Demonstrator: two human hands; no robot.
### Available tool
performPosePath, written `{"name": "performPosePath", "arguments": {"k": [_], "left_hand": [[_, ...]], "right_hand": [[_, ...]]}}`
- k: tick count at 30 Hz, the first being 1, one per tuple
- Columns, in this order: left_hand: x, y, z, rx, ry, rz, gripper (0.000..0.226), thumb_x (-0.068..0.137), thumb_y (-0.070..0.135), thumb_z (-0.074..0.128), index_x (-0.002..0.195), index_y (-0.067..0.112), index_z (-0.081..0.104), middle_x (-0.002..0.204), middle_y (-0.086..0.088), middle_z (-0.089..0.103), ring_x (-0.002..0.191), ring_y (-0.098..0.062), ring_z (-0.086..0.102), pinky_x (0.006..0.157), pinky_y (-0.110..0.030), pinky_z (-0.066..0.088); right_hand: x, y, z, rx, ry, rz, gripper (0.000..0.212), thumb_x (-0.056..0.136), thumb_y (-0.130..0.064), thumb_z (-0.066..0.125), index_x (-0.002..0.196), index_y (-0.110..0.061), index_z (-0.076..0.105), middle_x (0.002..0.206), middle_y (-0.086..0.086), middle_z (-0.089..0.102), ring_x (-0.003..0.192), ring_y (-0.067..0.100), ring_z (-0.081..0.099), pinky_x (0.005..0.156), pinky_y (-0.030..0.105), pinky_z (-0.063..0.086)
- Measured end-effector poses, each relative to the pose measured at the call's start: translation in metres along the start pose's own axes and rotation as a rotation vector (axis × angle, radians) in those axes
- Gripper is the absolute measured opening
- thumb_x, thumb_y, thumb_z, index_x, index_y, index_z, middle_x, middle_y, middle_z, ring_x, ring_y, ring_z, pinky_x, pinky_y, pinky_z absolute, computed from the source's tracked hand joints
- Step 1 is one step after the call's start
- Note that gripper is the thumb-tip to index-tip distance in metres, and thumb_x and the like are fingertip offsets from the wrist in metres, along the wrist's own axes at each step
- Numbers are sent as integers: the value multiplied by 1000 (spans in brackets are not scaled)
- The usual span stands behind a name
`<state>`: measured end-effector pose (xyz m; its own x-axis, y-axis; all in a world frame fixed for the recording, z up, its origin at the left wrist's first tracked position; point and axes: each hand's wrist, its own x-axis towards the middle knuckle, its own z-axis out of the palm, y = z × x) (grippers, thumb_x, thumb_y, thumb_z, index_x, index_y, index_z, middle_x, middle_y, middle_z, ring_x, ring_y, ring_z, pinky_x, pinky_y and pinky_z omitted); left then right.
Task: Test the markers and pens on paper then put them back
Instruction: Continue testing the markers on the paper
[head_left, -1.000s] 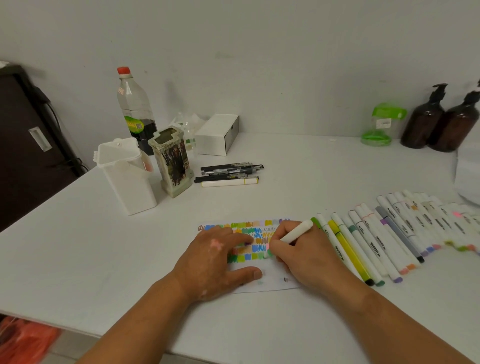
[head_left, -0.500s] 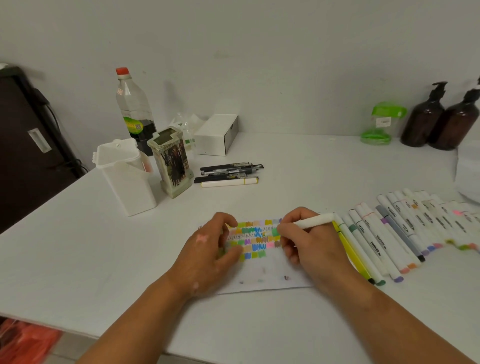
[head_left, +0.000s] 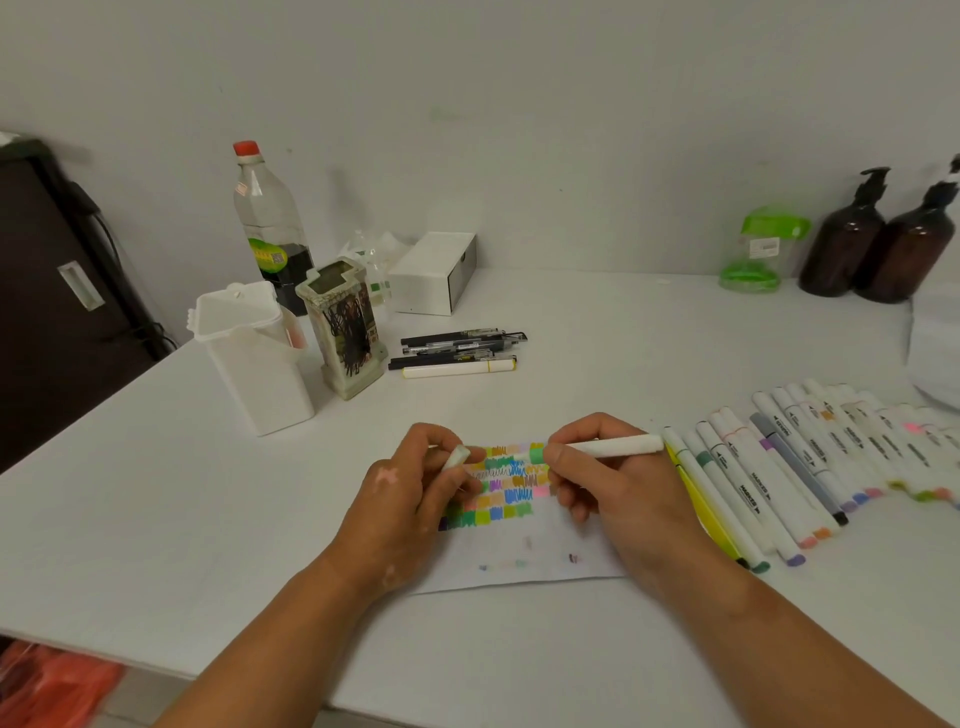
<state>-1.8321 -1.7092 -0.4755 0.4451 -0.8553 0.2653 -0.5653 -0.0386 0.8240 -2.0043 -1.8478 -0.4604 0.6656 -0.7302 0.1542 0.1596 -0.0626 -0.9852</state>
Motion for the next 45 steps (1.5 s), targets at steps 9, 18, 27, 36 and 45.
{"name": "performPosePath", "arguments": {"k": [9, 18, 27, 36, 45], "left_hand": [[1, 1, 1, 118, -28, 109, 17, 94, 42, 51, 104, 42, 64, 99, 30, 64, 85, -3, 64, 64, -8, 48], [1, -1, 2, 168, -15, 159, 25, 92, 40, 55, 111, 34, 70, 92, 20, 66, 79, -11, 61, 67, -20, 52], [1, -1, -1, 187, 4, 229, 26, 94, 17, 66, 114, 32, 74, 93, 11, 73, 81, -14, 65, 71, -25, 51], [3, -7, -2, 124, -105, 151, 28, 98, 22, 62, 116, 42, 70, 88, 9, 72, 74, -15, 63, 69, -25, 52], [4, -3, 0, 115, -38, 86, 20, 98, 23, 60, 110, 33, 72, 93, 29, 65, 79, -1, 61, 65, -8, 44]], "right_hand": [[0, 2, -1, -40, -61, -42, 11, 76, -28, 71, 83, -22, 76, 71, 14, 72, 58, 24, 64, 49, 31, 48], [-5, 7, 4, -191, -140, -40, 21, 78, -43, 75, 95, -31, 78, 71, 7, 74, 54, 25, 64, 47, 36, 51], [-4, 5, 7, -207, -149, -57, 11, 83, -32, 78, 94, -32, 81, 76, 5, 76, 62, 20, 70, 57, 29, 56], [-10, -5, 11, -280, -182, -152, 27, 88, -13, 79, 86, -40, 81, 75, -11, 74, 60, 6, 65, 57, 15, 48], [-5, -26, -6, -721, -93, -153, 14, 81, -24, 84, 84, -37, 80, 80, -24, 75, 73, -1, 69, 62, 11, 47]]}}
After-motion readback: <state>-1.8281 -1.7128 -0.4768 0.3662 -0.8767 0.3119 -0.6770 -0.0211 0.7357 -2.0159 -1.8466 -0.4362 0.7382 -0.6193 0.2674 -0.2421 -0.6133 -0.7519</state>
